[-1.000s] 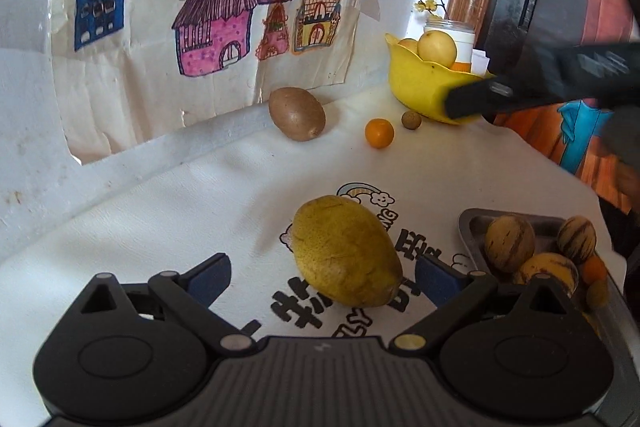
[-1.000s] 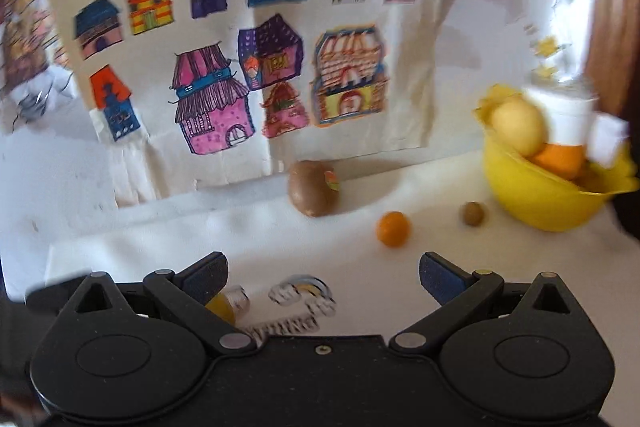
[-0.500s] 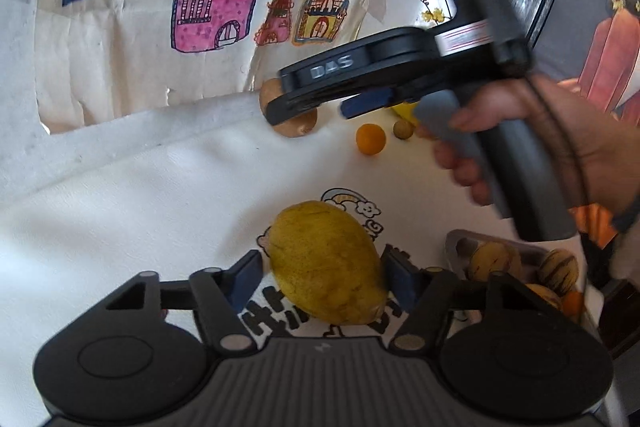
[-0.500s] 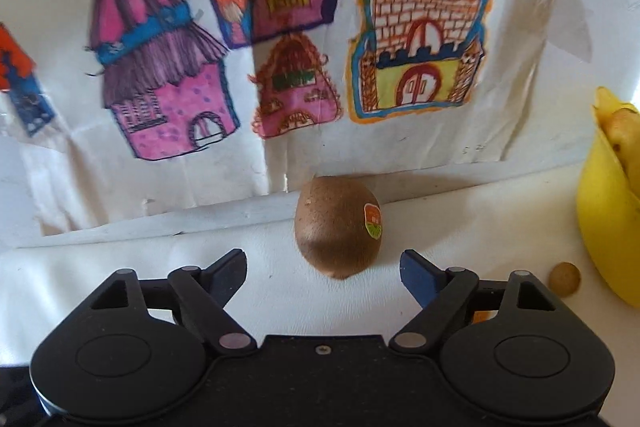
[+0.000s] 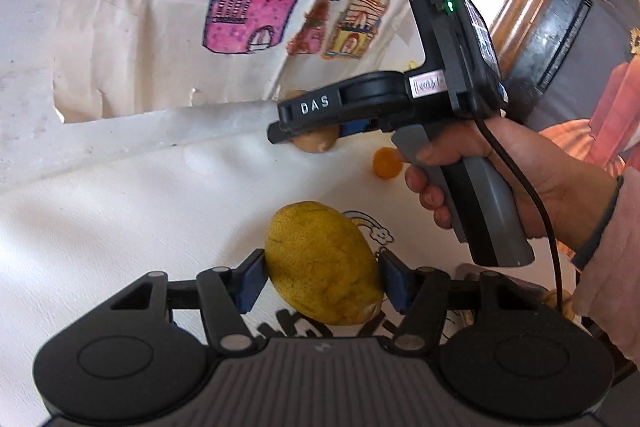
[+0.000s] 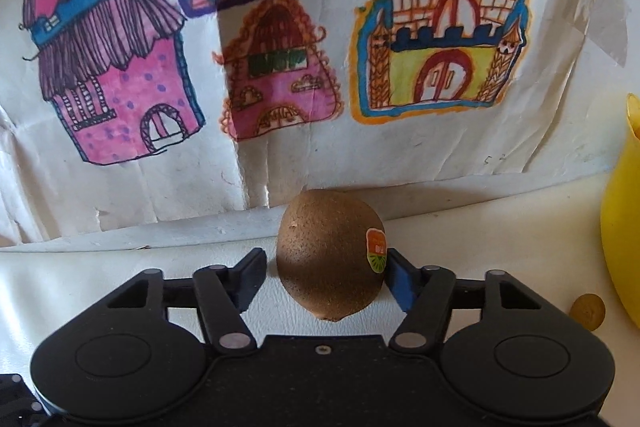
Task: Organize fruits
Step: 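Grasp the kiwi with the right tool while the left tool grasps the yellow potato, then carry the kiwi and potato over the metal tray with both tools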
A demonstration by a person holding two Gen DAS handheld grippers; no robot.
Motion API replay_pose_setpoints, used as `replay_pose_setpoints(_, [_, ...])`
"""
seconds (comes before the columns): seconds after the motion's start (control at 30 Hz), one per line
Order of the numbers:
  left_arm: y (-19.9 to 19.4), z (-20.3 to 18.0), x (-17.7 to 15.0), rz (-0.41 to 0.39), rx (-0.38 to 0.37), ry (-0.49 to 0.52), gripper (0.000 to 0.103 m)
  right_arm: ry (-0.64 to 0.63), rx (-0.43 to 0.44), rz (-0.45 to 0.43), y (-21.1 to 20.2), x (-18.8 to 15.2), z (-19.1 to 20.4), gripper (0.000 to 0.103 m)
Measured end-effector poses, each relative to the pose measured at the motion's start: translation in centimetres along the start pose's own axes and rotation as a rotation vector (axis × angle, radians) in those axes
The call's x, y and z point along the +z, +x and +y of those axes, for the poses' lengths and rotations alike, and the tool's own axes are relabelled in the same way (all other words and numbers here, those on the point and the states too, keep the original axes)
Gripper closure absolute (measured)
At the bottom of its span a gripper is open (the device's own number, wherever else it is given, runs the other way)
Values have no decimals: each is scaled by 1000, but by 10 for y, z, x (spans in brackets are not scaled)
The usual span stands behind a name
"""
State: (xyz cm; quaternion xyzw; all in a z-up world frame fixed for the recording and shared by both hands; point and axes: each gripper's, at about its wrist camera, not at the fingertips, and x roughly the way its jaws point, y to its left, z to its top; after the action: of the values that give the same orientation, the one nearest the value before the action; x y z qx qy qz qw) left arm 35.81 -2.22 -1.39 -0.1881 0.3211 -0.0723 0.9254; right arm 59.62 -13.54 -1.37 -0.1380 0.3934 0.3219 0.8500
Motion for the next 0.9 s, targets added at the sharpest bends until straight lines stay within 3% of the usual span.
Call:
replay_pose_setpoints(0.13, [-1, 2, 0, -7, 2, -11, 38, 10, -11, -13, 6, -1, -5, 46])
replay_pose_setpoints(0.33, [-3, 1, -1, -14, 10, -20, 38, 15, -15, -16, 8, 2, -4, 47])
replay_pose_setpoints(0.6, [-20, 9, -6, -21, 26, -27, 39, 97, 56, 22, -23, -11, -3, 47])
replay_pose_setpoints(0.9, [-47, 17, -24, -43, 29, -39, 39, 144, 113, -7, -69, -36, 11, 47])
